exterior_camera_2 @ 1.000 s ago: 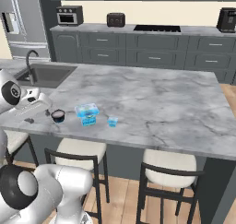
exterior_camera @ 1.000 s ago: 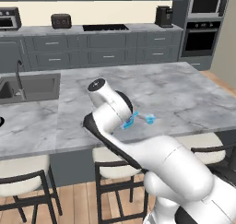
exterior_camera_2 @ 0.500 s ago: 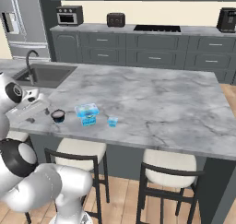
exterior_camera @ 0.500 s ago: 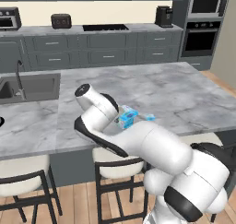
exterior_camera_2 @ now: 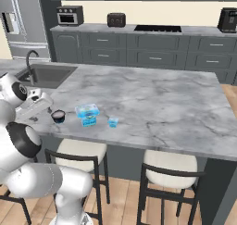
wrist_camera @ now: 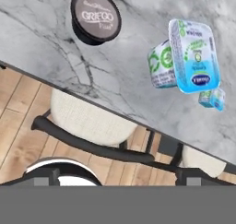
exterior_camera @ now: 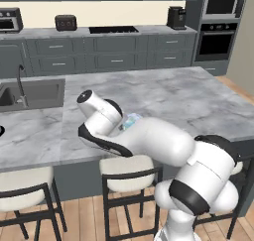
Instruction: Stack the yogurt containers by placing the smaller containers on top of the larger containers.
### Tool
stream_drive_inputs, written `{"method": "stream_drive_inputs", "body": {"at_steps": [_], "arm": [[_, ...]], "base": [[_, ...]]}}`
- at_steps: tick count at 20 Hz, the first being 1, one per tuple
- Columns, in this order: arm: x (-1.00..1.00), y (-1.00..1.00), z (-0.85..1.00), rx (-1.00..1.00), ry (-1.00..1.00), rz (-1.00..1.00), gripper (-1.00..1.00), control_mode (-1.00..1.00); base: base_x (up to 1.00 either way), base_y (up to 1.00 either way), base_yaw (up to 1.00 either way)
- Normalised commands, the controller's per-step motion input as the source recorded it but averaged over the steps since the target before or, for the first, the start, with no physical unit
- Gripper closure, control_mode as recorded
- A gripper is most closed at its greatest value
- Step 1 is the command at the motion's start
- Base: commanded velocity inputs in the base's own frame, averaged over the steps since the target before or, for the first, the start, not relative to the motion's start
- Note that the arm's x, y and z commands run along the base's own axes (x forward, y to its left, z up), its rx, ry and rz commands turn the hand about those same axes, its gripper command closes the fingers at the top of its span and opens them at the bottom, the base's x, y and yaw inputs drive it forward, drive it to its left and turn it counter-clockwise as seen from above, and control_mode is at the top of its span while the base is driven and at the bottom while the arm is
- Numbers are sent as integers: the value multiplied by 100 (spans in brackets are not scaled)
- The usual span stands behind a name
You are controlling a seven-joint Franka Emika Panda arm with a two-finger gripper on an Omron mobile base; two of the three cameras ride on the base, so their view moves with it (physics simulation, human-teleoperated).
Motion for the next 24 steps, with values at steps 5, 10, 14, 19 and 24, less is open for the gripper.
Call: {"method": "stream_drive_inputs", "body": {"at_steps": [5,10,14,19,24], "arm": [[17,2,-19,5,0,5,-100,-100],[14,0,-13,8,-3,6,-100,-100],[6,0,-10,7,-8,6,-100,-100],[0,0,-8,0,-15,3,-100,-100],[0,0,-1,1,-12,3,-100,-100]], "base": [[0,0,0],[0,0,0],[0,0,0],[0,0,0],[0,0,0]]}}
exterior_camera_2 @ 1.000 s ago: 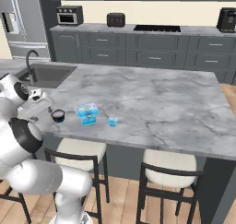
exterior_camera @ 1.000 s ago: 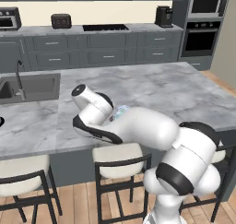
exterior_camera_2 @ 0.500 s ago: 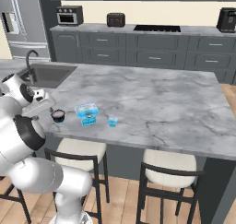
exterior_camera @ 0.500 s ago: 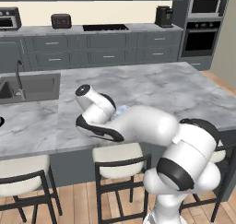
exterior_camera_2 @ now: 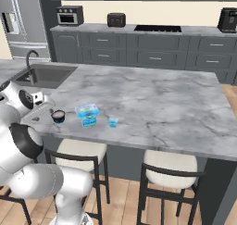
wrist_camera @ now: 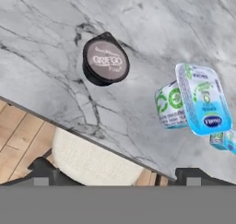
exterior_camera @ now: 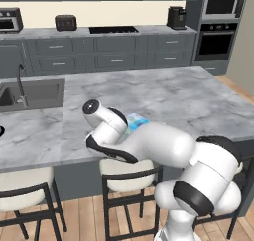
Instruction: Stack the yogurt containers by placing the smaller containers on top of the larger containers.
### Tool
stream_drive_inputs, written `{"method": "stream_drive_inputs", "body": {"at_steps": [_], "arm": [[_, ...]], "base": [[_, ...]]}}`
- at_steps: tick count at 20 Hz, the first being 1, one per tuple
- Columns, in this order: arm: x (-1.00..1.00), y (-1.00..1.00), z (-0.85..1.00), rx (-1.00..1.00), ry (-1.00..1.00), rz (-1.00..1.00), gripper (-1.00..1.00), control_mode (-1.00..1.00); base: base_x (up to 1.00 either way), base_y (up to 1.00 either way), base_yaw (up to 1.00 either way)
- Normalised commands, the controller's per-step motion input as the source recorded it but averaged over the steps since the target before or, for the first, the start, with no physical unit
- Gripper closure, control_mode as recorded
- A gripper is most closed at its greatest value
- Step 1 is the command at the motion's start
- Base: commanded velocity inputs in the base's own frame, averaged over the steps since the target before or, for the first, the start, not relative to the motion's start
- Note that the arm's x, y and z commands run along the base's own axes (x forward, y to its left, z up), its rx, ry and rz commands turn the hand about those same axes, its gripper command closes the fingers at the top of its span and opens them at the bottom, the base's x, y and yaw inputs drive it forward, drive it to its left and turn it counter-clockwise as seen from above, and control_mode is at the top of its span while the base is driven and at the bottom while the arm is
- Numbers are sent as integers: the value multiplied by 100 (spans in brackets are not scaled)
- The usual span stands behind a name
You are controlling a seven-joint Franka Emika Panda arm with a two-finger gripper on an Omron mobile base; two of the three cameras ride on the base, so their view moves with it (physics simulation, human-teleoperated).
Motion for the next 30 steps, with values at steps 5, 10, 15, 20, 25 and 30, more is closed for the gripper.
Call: {"method": "stream_drive_inputs", "body": {"at_steps": [5,10,15,20,25,30], "arm": [[0,0,0,5,-5,5,-100,-100],[0,0,0,0,-1,1,-100,-100],[9,0,-2,1,0,0,-100,-100],[22,0,-8,2,0,1,-100,-100],[21,0,-10,1,0,0,-100,-100],[11,9,-9,0,0,0,-100,-100]], "base": [[0,0,0],[0,0,0],[0,0,0],[0,0,0],[0,0,0],[0,0,0]]}}
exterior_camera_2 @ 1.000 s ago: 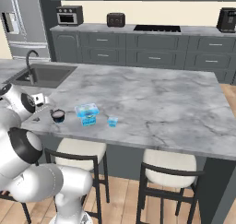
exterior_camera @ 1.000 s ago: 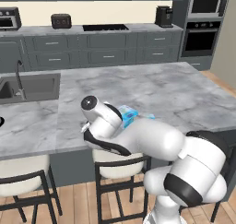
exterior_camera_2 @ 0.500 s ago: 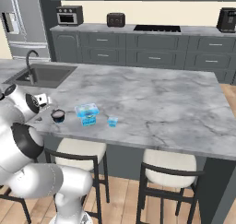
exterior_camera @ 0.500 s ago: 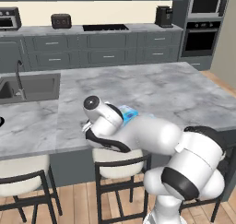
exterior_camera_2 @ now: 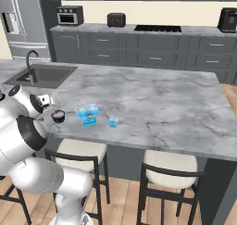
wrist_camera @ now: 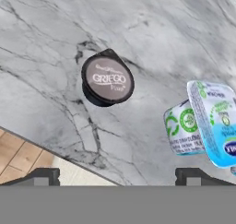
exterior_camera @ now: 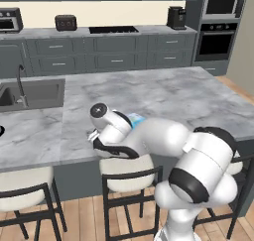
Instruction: Stack the yogurt containers by placing the smaller containers on top of the larger containers.
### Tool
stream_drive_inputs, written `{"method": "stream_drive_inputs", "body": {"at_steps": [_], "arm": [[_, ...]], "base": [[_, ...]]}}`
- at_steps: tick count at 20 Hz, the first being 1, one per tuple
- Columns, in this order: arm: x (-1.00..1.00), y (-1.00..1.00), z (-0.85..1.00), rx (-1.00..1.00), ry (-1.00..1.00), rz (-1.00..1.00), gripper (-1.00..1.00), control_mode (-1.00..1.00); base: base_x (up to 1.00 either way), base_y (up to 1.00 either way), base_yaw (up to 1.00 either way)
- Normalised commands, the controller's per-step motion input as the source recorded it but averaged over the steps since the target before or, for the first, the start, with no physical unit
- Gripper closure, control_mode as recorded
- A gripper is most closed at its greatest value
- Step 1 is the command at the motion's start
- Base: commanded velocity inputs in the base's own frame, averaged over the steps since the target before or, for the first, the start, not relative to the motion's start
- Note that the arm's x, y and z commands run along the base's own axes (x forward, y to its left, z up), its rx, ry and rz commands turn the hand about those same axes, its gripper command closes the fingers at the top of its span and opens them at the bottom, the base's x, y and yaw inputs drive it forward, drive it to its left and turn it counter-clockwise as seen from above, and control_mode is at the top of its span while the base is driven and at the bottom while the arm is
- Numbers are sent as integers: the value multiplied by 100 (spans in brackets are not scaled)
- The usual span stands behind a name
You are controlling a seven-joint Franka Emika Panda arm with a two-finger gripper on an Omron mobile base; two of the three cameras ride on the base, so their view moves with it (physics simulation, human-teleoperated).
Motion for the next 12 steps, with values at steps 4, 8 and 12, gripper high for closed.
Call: {"method": "stream_drive_inputs", "body": {"at_steps": [4,8,12], "arm": [[24,18,-9,0,0,0,-100,-100],[29,14,-7,0,0,0,-100,-100],[29,8,-10,0,0,0,-100,-100]], "base": [[0,0,0],[0,0,0],[0,0,0]]}}
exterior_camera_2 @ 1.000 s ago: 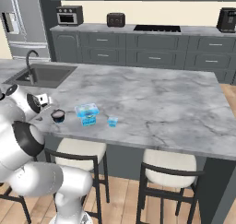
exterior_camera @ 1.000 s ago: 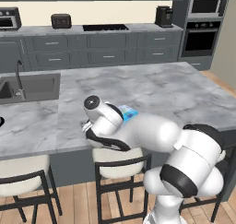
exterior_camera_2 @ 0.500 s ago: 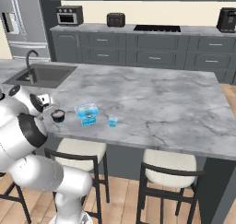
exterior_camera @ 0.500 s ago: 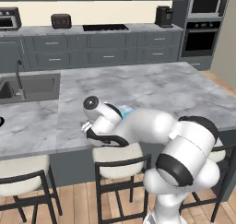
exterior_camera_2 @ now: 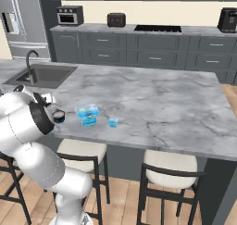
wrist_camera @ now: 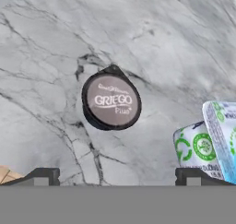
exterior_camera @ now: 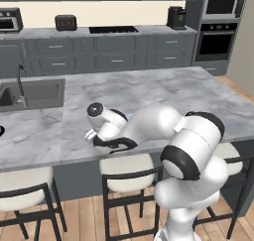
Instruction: Stack the yogurt containers by placing the smaller containers on top of the larger containers.
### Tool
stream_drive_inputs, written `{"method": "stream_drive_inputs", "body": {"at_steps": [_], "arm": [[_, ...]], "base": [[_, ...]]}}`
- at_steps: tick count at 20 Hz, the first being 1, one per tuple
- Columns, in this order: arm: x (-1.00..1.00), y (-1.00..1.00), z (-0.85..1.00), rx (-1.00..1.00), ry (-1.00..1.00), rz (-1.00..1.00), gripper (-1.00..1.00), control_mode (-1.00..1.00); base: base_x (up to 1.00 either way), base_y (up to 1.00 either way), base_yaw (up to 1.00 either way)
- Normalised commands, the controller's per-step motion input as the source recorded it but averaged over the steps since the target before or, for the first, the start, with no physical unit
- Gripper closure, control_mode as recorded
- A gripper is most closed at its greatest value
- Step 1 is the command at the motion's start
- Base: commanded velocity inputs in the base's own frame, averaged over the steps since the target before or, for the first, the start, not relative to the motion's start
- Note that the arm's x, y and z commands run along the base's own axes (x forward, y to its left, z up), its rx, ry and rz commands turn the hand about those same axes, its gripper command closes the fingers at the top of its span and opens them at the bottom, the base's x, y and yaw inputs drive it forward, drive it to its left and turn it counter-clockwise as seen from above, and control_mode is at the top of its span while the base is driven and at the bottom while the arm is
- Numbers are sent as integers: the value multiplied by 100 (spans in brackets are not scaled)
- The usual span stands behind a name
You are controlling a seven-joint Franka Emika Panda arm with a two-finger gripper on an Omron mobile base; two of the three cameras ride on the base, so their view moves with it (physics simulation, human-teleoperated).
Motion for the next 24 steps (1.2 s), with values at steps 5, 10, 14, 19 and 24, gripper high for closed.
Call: {"method": "stream_drive_inputs", "body": {"at_steps": [5,10,14,19,24], "arm": [[10,4,-6,0,0,0,-100,-100],[18,9,-6,0,0,0,-100,-100],[22,7,-11,0,0,0,-100,-100],[9,1,-11,0,0,0,-100,-100],[0,0,0,0,0,0,-100,-100]], "base": [[0,0,0],[0,0,0],[0,0,0],[0,0,0],[0,0,0]]}}
